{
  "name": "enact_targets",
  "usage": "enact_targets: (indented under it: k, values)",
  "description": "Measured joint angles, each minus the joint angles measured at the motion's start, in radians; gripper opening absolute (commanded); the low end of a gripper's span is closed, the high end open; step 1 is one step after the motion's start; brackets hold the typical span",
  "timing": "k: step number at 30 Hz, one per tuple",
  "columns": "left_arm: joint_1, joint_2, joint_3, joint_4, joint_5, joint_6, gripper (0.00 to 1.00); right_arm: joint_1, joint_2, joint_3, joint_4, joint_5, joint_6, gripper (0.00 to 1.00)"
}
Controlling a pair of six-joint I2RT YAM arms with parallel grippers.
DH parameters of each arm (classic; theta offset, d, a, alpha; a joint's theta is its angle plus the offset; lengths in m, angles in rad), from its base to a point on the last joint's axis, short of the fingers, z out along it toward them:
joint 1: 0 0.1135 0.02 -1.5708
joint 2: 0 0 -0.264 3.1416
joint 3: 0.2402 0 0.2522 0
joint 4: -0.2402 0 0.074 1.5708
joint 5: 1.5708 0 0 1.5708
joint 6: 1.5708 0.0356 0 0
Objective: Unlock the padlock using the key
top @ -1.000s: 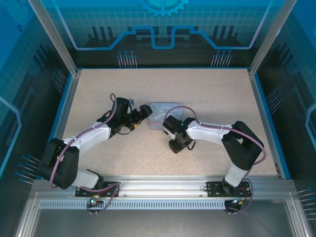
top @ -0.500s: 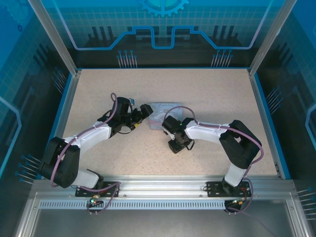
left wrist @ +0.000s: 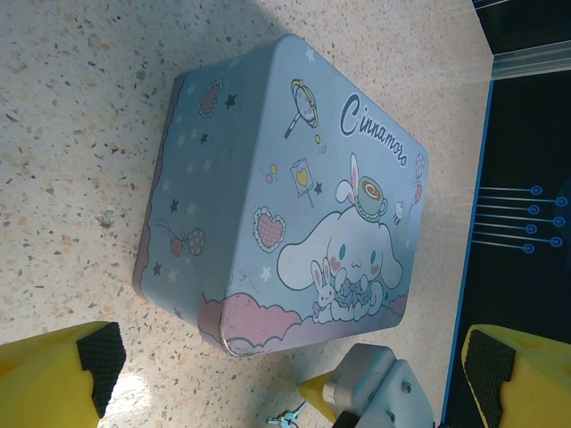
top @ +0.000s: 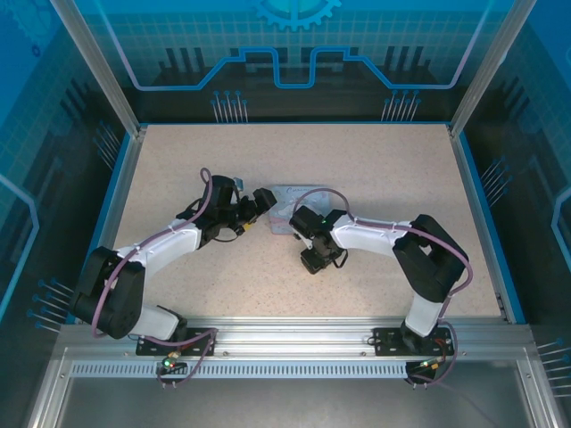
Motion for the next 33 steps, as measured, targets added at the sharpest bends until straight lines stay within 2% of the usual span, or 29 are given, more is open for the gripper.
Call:
enact_targets:
  k: [25, 33]
  values:
    - [0.0, 0.051, 0.067, 0.003, 0.027, 0.0, 0.99, 0.0, -0.048, -0.064, 0.011, -0.002, 0.026, 0.45]
    - [0.0, 0.051, 0.067, 0.003, 0.027, 0.0, 0.99, 0.012, -0.047, -0.064, 0.011, -0.006, 0.031, 0.34]
